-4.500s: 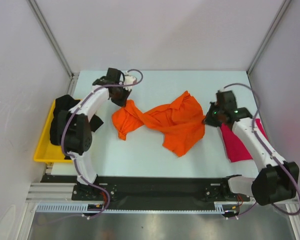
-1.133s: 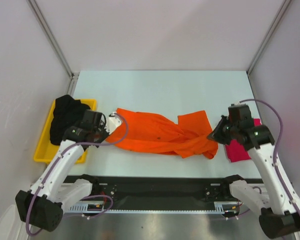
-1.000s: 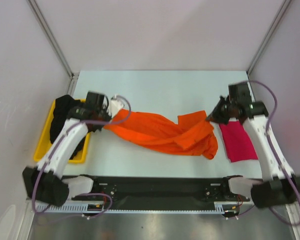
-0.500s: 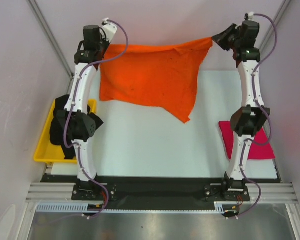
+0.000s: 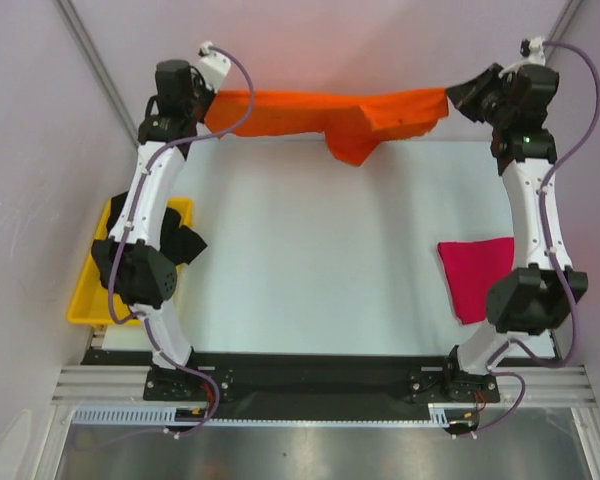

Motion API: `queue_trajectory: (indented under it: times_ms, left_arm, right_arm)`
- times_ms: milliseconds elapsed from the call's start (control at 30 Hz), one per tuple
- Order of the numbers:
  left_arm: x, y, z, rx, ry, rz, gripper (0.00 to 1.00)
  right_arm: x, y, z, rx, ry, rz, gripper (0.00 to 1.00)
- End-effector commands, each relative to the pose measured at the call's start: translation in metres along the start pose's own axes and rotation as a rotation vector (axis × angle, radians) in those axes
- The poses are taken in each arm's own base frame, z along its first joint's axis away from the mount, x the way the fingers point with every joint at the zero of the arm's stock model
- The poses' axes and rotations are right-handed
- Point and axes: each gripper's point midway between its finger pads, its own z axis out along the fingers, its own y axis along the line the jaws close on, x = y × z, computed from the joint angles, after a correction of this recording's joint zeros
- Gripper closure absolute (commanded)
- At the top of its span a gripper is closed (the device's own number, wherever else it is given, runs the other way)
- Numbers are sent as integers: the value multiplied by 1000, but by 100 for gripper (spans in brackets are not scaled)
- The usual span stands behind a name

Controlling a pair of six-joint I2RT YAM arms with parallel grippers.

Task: Fold and stack the t-shirts
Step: Flatten the tshirt out

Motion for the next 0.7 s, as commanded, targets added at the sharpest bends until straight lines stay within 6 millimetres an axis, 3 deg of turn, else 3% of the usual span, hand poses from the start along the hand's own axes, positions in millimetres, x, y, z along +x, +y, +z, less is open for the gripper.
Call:
queue_trajectory:
  times_ms: [0,33,67,100,133,200,233,267,333,367,433,467,567,667]
  left_arm:
    - [58,-51,-22,160,116,57,100]
    - [62,-56,-39,188,112,65,100]
    - [105,-84,-46,253,201,76,100]
    - [121,-95,-56,285,229,80,100]
    - [150,-114,-77,347,275,88,100]
    - [183,-136,-104,424,348,103,100]
    - [188,-143,-121,463,343,110,100]
    - [223,-168,-139,539,413,115,100]
    - [250,-187,-164,603,460,126,100]
    - [279,-204,-181,647,523,131,100]
    - [299,-216,-196,674,558,130,100]
    - [319,-227,-209,704,604,132,100]
    - [343,-236,-235,751,676,142,100]
    - [353,-236,-254,781,705,167,100]
  right_arm:
    - [39,-36,-43,144,36,-40,100]
    - [50,-40,-57,169,47,-41,100]
    - [69,-47,-69,199,88,-32,100]
    - [115,-72,-81,260,183,-4,100]
    - [125,-67,-105,274,200,-6,100]
    - [164,-80,-132,331,276,22,100]
    - [197,-91,-155,369,331,55,100]
    - [217,-93,-170,388,376,75,100]
    - [256,-103,-198,432,432,127,100]
    - [272,-107,-210,460,470,148,100]
    - [294,-112,-226,492,516,185,100]
    - [311,-113,-240,519,562,201,100]
    - [325,-115,-261,570,615,222,100]
    - [332,-112,-269,560,632,231,100]
